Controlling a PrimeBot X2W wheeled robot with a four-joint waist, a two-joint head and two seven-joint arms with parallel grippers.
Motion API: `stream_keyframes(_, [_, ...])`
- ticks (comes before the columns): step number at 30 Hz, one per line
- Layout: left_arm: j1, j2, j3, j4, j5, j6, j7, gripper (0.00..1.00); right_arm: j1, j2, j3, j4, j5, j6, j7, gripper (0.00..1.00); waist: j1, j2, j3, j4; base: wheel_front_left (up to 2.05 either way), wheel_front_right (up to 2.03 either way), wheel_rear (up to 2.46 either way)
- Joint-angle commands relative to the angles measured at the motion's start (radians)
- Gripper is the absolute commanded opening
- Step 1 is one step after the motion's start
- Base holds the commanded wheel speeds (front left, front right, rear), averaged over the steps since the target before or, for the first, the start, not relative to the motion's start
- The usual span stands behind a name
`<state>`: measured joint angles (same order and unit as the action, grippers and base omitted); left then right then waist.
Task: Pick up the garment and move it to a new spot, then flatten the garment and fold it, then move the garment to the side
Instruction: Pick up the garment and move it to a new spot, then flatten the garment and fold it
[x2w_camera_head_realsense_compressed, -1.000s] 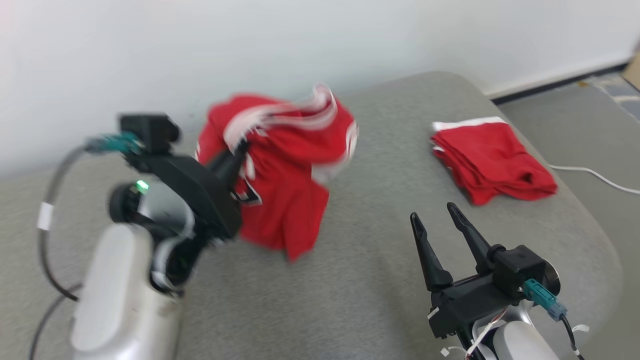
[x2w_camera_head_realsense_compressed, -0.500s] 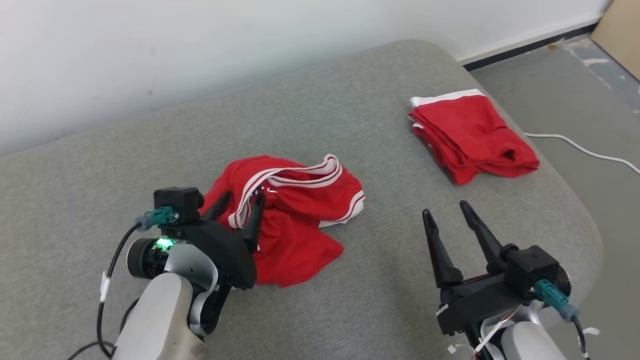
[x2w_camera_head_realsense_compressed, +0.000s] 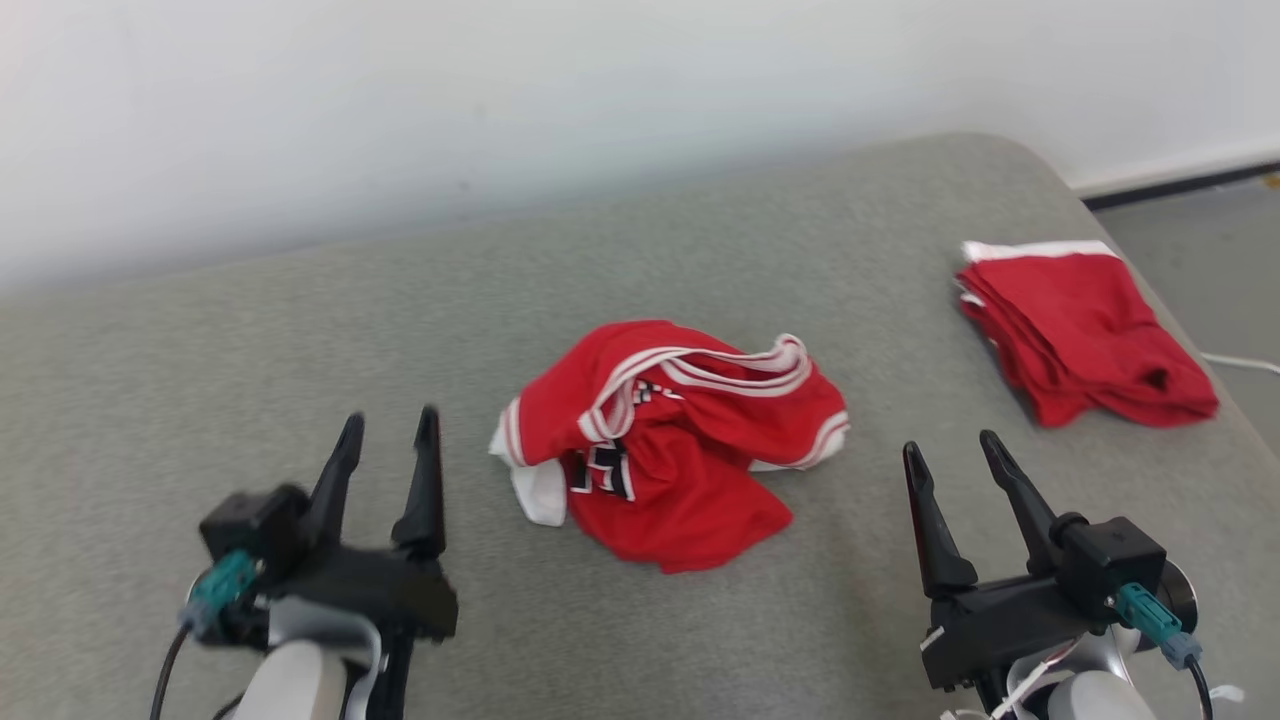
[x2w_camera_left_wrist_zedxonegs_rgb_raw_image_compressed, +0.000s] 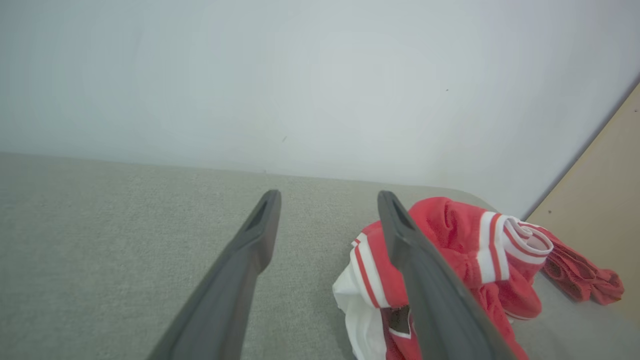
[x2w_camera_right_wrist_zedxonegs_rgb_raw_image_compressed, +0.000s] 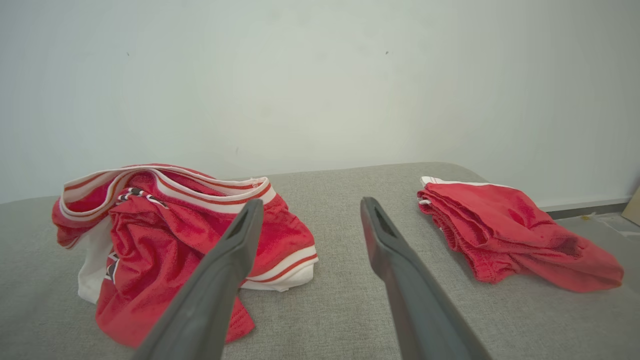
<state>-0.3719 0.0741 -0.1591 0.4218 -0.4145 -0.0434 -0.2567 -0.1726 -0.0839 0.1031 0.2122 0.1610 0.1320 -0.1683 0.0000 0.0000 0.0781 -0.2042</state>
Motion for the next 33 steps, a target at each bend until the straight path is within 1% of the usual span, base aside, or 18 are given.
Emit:
stream_keyframes(1, [0.039, 0.006, 0.012, -0.019, 0.016, 0.005, -0.007, 1.00, 0.018, -0.009, -0.006, 0.003, -0.006, -0.003, -0.001, 1.00, 0.0000, 0.0000, -0.053, 0.069, 0.00, 0.00, 0.00])
stream_keyframes(7, [0.168, 0.015, 0.078, -0.125, 0.066, 0.025, -0.007, 1.00, 0.037, -0.027, -0.010, 0.024, -0.004, -0.003, -0.008, 1.00, 0.0000, 0.0000, -0.083, 0.118, 0.00, 0.00, 0.00])
stream_keyframes(15, [0.304, 0.011, 0.152, -0.203, 0.129, 0.034, -0.008, 1.00, 0.059, -0.035, -0.037, 0.066, -0.003, -0.003, -0.023, 1.00, 0.0000, 0.0000, -0.109, 0.157, 0.00, 0.00, 0.00])
stream_keyframes(23, [0.377, 0.003, 0.201, -0.243, 0.167, 0.030, -0.008, 1.00, 0.073, -0.025, -0.044, 0.091, -0.009, -0.003, -0.028, 1.00, 0.0000, 0.0000, -0.121, 0.163, 0.00, 0.00, 0.00])
stream_keyframes(33, [0.408, -0.015, 0.224, -0.259, 0.178, 0.036, -0.008, 1.00, 0.072, -0.017, -0.039, 0.091, -0.012, -0.003, -0.023, 1.00, 0.0000, 0.0000, -0.123, 0.152, 0.00, 0.00, 0.00])
